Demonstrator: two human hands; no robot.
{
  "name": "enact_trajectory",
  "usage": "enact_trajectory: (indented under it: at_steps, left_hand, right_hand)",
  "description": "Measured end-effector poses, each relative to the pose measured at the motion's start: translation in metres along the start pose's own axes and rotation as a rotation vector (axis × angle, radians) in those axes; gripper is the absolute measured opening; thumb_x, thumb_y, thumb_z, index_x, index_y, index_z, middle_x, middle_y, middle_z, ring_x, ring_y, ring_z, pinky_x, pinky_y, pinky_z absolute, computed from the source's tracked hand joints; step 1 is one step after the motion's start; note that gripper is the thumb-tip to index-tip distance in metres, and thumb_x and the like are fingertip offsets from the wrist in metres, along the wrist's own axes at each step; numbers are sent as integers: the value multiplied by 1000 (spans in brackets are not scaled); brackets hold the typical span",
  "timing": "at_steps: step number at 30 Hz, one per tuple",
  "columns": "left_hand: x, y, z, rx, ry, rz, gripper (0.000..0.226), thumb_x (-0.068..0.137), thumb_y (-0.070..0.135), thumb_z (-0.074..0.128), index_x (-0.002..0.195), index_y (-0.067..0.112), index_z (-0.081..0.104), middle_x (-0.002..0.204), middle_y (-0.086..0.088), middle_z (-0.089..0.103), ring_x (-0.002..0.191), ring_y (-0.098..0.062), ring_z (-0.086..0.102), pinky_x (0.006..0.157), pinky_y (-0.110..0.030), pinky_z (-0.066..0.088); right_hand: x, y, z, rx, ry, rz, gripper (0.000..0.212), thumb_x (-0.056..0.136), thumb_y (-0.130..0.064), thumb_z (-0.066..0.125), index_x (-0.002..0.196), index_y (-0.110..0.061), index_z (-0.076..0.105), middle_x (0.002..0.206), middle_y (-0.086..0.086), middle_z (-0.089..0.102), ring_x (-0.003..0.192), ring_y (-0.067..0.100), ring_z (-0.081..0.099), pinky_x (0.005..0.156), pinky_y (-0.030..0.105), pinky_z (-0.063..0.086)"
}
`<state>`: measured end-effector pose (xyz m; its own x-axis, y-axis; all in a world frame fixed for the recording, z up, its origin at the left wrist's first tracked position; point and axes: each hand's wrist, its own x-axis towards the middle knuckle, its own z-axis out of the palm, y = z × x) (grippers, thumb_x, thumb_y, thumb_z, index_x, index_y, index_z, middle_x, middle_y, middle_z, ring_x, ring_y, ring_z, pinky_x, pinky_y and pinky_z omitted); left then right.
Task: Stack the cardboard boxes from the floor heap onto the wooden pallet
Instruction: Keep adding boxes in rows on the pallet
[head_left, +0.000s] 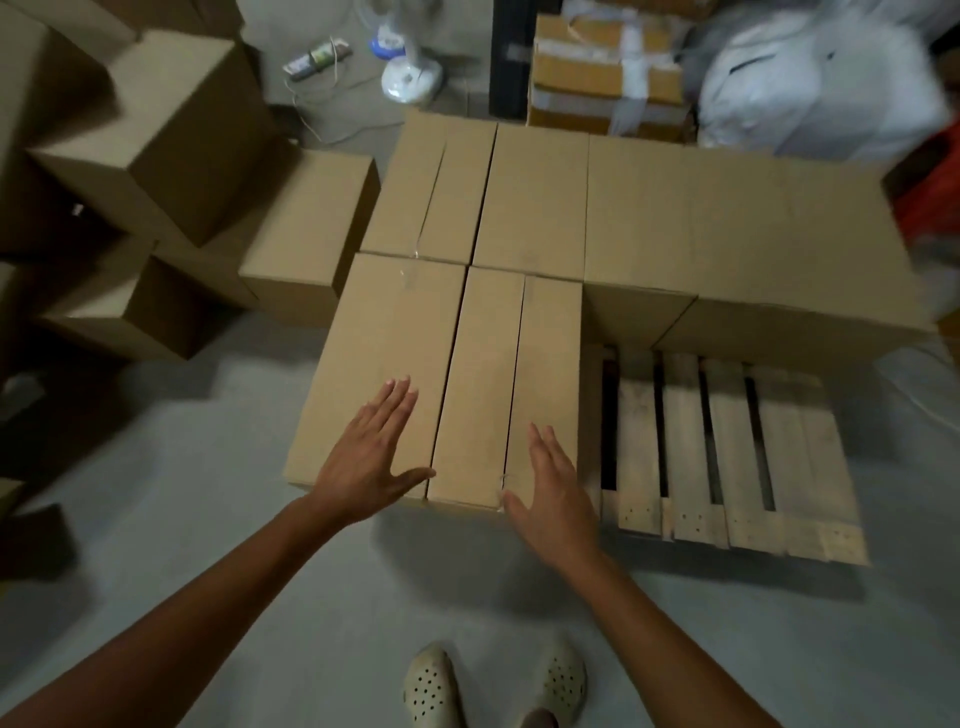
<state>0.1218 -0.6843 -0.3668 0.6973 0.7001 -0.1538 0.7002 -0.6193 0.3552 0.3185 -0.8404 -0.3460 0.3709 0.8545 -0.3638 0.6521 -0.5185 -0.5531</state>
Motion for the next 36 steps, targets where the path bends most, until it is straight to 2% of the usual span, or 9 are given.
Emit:
enact_trajectory:
  at_steps: [2, 5, 9, 17, 21, 25, 27, 31, 36]
  left_hand:
    - [-21, 18, -36, -19, 89, 14, 104, 81, 81, 42, 160, 19, 15, 168, 1, -3, 155, -18, -4, 122, -41, 11]
    - [-57, 51, -83, -65, 172, 16, 96, 83, 75, 52, 158, 20, 25, 168, 1, 0, 155, -19, 0, 121, -45, 18]
    - [-109, 91, -128, -132, 239, 11, 88, 83, 66, 55, 155, 19, 33, 168, 0, 7, 155, -21, 7, 117, -52, 31]
    - [-201, 149, -164, -287, 394, -79, 74, 91, 51, 64, 152, 16, 38, 167, -3, 15, 154, -21, 13, 115, -41, 26]
    - [-236, 164, -172, -282, 480, -185, 70, 93, 45, 65, 152, 19, 37, 167, 0, 16, 150, -10, 8, 114, -36, 22]
    - [-269, 170, -180, -262, 541, -284, 70, 94, 45, 64, 153, 19, 36, 166, 0, 18, 146, -4, 6, 113, -33, 18]
    - [-283, 171, -183, -255, 555, -317, 71, 95, 48, 61, 154, 19, 35, 166, 0, 18, 147, -5, 6, 113, -34, 19]
    - [-317, 173, -190, -277, 577, -386, 74, 93, 54, 54, 155, 18, 33, 166, -2, 19, 152, -16, 14, 117, -38, 22]
    - [-355, 168, -199, -296, 603, -452, 77, 91, 57, 50, 156, 21, 30, 165, -1, 23, 152, -19, 19, 116, -38, 23]
  right_hand:
    - [-26, -22, -23, 28, 54, -31, 85, 97, -38, 60, 160, -27, 5, 168, -6, -3, 154, 15, 7, 117, 29, 22]
    - [-73, -52, -55, 87, 123, -59, 83, 96, -36, 63, 160, -26, 12, 168, -4, 3, 154, 16, 11, 116, 26, 17]
    - [-142, -84, -90, 160, 204, -64, 83, 94, -39, 65, 159, -27, 16, 168, -5, 7, 152, 18, 18, 116, 35, 28]
    - [-241, -110, -136, 189, 289, -111, 81, 92, -37, 69, 158, -25, 24, 166, -4, 18, 149, 18, 27, 112, 33, 29]
    - [-258, -112, -147, 202, 270, -176, 80, 92, -39, 68, 158, -24, 25, 166, -5, 20, 149, 17, 27, 115, 38, 32]
    - [-266, -122, -148, 204, 212, -266, 78, 93, -35, 68, 157, -24, 25, 165, -2, 23, 150, 15, 25, 116, 30, 26]
    - [-267, -128, -145, 206, 197, -305, 78, 92, -35, 69, 157, -24, 26, 165, -2, 24, 150, 15, 25, 115, 29, 26]
    - [-271, -143, -132, 197, 133, -370, 77, 92, -38, 68, 157, -26, 27, 164, -1, 26, 150, 18, 27, 117, 36, 33]
    - [-281, -167, -115, 217, 67, -460, 71, 93, -38, 66, 154, -24, 33, 161, 0, 32, 147, 16, 31, 110, 26, 33]
